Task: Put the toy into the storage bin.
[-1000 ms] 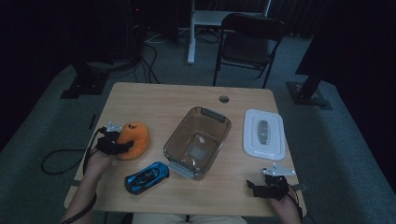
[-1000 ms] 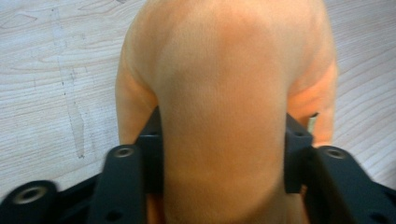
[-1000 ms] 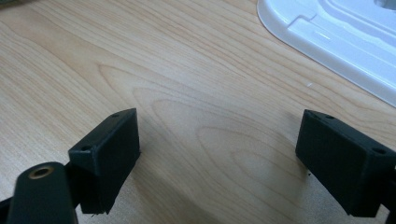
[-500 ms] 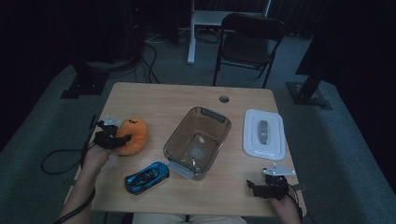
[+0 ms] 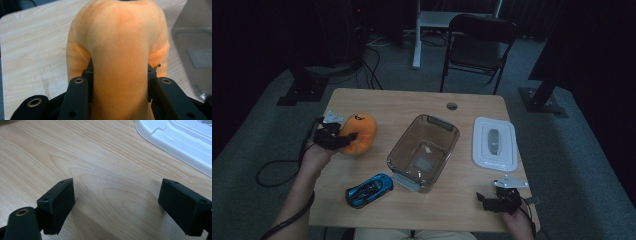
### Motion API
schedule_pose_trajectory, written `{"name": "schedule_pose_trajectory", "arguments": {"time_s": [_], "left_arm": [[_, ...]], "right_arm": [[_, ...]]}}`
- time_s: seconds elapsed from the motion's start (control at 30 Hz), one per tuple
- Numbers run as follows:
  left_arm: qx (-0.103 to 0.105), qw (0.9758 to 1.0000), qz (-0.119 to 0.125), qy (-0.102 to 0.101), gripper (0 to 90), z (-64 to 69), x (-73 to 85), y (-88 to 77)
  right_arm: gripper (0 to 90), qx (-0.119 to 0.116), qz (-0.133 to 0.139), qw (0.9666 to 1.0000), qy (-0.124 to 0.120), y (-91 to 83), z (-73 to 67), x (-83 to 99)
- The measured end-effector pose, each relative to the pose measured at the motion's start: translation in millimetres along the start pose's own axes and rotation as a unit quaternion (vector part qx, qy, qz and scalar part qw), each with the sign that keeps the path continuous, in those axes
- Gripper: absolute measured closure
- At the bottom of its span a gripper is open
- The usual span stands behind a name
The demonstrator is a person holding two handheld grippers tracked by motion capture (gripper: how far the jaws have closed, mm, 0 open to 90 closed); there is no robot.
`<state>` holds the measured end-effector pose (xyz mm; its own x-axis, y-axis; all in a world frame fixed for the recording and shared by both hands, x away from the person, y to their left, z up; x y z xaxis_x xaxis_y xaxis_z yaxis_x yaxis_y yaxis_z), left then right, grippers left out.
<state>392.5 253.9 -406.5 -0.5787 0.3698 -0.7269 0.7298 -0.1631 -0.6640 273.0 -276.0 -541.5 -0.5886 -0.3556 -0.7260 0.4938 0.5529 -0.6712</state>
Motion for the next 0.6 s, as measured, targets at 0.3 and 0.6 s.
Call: {"name": "schedule_pose_trajectory", "arguments": {"time_s": [0.3,0.6], "left_arm": [[0.015,0.9993,0.018,0.028,63.8,10.2,-28.5,-11.6],[0.030,0.9974,0.035,0.055,63.7,27.4,-55.7,-19.1]], "right_arm": [[13.2,0.000,0.000,1.0000,0.000,0.1,-0.1,0.0],[13.2,0.000,0.000,1.0000,0.000,0.0,-0.1,0.0]]}}
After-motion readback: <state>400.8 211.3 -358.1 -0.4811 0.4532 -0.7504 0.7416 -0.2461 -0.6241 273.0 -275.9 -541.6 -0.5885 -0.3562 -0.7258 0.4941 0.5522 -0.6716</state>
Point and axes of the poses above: each handheld gripper's, and its own axes: y roughly forward along the jaws, x roughly out of its underside, z roughly to its right, the point moved 2 cm from there along y, roughly forward along the jaws, and after that the axes turned 12 degrees about -x, right-handed, at the moved point
